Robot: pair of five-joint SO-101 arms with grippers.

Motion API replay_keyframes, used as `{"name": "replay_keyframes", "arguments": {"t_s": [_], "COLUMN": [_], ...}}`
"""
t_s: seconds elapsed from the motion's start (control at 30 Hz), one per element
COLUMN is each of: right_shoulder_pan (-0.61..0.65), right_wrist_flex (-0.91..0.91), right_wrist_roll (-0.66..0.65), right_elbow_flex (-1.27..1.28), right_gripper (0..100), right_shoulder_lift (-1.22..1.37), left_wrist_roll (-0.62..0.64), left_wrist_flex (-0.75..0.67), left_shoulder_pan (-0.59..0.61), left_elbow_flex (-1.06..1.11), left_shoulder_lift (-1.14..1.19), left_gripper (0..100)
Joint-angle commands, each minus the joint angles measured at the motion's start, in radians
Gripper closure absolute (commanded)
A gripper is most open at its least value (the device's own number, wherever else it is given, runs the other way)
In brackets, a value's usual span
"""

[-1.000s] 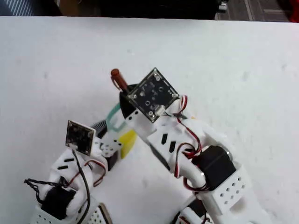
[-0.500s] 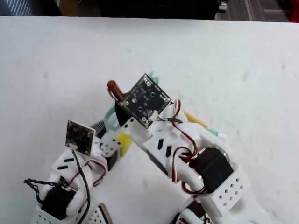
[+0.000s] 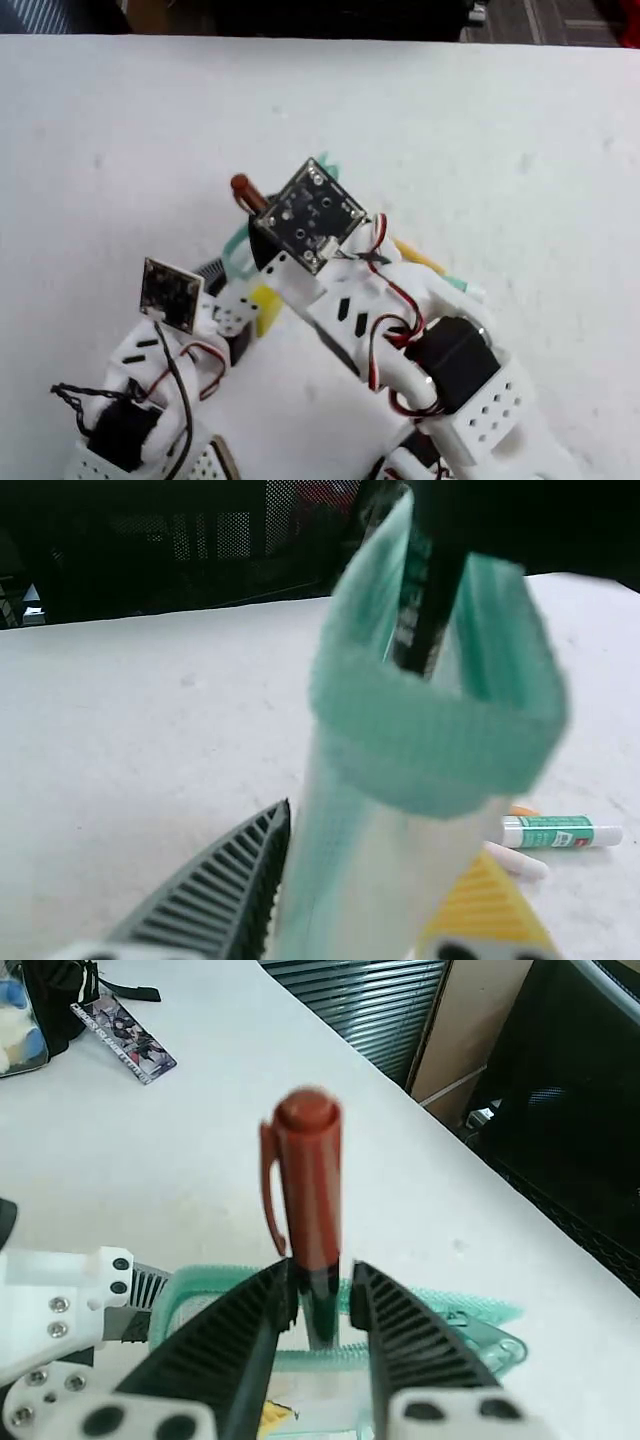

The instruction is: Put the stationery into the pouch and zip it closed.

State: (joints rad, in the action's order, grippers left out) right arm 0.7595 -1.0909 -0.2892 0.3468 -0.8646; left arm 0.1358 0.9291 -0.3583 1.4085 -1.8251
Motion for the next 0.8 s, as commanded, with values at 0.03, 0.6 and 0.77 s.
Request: {"name": "replay_keyframes", "arguments": {"t_s": [0.03, 0.6, 0.77], "right_shoulder_pan": [0.012, 0.01, -0.061], "right_wrist_flex": [-0.038, -0.038, -0.036], "right_wrist_roll": [0.008, 0.003, 0.006], "right_elbow_flex": [-0.008, -0.012, -0.06], "right_gripper": [79.3, 79.1, 80.0], "right_shoulder_lift": [-0.022, -0.022, -0.021], "left_wrist_roll": [0.005, 0.005, 0.005], "left_wrist_flex": [-0.023, -0.023, -0.023], "left_shoulder_pan": [-0.005, -0.005, -0.005], "left_elbow_flex": [-0.034, -0.032, -0.032], "left_shoulder_lift": [0.004, 0.004, 0.004], "left_gripper": [80, 80, 80]}}
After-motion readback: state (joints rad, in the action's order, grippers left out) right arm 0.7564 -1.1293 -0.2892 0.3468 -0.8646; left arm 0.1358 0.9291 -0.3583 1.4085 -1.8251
